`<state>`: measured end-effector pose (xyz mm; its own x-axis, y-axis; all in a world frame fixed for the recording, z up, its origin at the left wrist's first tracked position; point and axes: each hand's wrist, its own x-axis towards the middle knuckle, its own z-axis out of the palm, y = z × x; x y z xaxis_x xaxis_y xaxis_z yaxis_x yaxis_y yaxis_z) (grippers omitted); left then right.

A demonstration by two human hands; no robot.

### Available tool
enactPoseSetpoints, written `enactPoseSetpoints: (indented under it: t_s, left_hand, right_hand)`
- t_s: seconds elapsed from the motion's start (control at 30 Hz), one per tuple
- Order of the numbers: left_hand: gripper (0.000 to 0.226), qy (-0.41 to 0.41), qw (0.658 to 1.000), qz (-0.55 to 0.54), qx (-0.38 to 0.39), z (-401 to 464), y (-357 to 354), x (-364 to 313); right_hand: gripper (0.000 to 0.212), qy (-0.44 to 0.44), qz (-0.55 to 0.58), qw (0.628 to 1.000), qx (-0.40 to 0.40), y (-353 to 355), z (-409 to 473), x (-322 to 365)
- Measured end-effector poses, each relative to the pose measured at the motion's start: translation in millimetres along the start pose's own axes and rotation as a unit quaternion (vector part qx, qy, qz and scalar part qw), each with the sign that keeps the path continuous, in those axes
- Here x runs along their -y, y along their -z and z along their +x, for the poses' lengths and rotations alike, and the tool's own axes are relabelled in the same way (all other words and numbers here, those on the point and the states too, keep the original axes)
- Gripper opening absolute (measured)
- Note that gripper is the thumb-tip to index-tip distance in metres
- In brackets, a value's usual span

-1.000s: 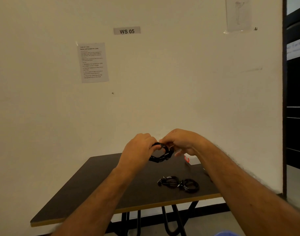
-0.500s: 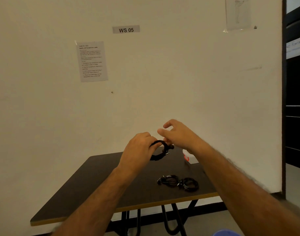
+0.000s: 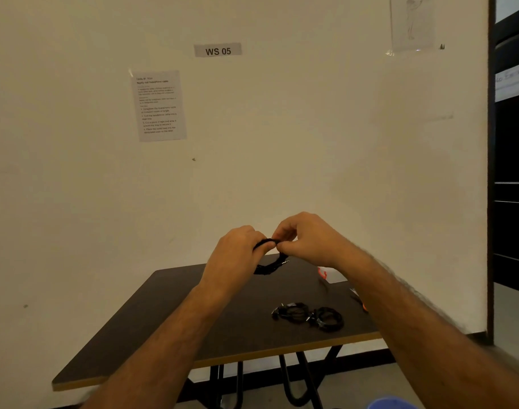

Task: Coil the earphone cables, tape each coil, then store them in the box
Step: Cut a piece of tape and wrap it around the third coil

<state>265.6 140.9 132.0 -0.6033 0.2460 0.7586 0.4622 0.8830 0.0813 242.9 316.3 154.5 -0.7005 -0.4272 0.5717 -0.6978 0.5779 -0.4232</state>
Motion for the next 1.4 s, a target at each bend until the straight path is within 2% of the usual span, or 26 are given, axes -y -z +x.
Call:
enactPoseSetpoints:
  t_s: [0.17, 0.3, 0.43, 0.6, 0.83, 1.1, 1.2, 1.3, 1.4]
  left_hand:
    - [0.04, 0.004, 0.999, 0.032, 0.008, 1, 3, -2]
    - [0.033, 0.002, 1.0, -0.012, 0.013, 1, 7, -3]
    - [0.027, 0.046, 0.995, -0.069, 0.055, 3, 10, -2]
    - [0.034, 0.088, 0.989, -0.068, 0.101, 7, 12, 0]
    - [0.026, 0.122, 0.972, -0.146, 0.138, 8, 16, 6]
    - [0.027, 0.216, 0.908, -0.297, 0.201, 7, 20, 10]
    - [0.028, 0.247, 0.89, -0.325, 0.203, 7, 16, 9]
    - [0.03, 0.264, 0.887, -0.328, 0.188, 7, 13, 7]
    - [0.03, 0.271, 0.888, -0.328, 0.175, 7, 13, 6]
  right_hand:
    - [0.013, -0.032, 0.077, 0.996, 0.021, -5, 3, -4]
    - [0.014, -0.036, 0.109, 0.992, 0.044, -6, 2, -7]
    - [0.015, -0.04, 0.118, 0.991, 0.054, -6, 0, -9]
    - [0.016, -0.021, 0.076, 0.996, 0.049, -8, -1, -8]
    - [0.021, 0.014, 0.04, 0.998, 0.036, -10, -6, -4]
    - [0.025, 0.073, -0.047, 0.996, -0.005, -18, -11, -2]
    - [0.029, 0.083, -0.092, 0.992, -0.013, -24, -10, -4]
    - [0.034, 0.063, -0.098, 0.992, -0.04, -27, -13, -6]
    - [0.018, 0.07, -0.101, 0.99, -0.064, -29, -17, -7]
